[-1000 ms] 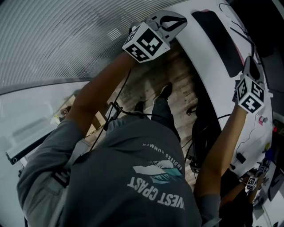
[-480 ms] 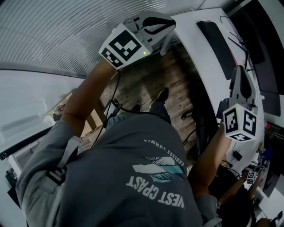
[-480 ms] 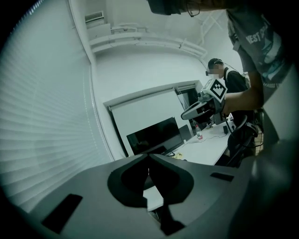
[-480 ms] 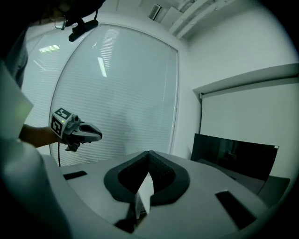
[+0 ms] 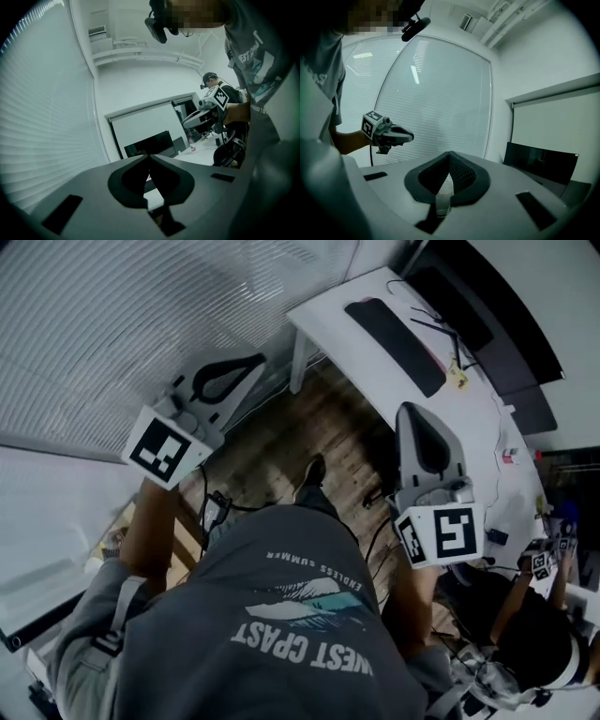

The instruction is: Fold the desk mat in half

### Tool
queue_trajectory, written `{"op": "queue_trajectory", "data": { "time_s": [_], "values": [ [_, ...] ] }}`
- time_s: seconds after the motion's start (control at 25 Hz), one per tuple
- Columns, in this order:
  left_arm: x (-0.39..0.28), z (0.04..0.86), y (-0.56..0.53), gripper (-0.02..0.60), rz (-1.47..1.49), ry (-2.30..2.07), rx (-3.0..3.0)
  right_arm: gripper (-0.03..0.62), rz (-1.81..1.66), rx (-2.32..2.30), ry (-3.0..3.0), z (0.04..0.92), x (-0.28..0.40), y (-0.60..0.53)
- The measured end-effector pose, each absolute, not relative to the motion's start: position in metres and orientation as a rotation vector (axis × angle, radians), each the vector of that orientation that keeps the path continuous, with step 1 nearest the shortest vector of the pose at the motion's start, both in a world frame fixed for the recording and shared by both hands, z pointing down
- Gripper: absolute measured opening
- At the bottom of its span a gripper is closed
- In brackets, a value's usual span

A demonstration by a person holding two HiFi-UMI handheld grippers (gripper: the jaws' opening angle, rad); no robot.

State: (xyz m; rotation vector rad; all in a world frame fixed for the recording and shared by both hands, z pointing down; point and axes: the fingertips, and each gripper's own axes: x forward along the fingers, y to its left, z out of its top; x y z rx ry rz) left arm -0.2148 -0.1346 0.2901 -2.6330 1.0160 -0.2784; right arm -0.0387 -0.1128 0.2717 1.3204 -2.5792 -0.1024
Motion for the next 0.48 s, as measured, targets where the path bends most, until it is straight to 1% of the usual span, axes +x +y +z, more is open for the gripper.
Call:
{"op": "queue_trajectory", "data": {
  "time_s": [0.16, 0.48],
  "values": [
    [-0.208, 0.295, -0.113, 0.015, -0.229, 0.995, -2.693, 0.025, -0.067, 1.323, -2.557, 0.281, -0.043, -0.088],
    [-0.188, 0.303, -0.096, 0.017, -0.233, 0.907, -2.767, 0.025, 0.004, 1.321, -2.559, 0.294, -0.048, -0.069]
  ]
}}
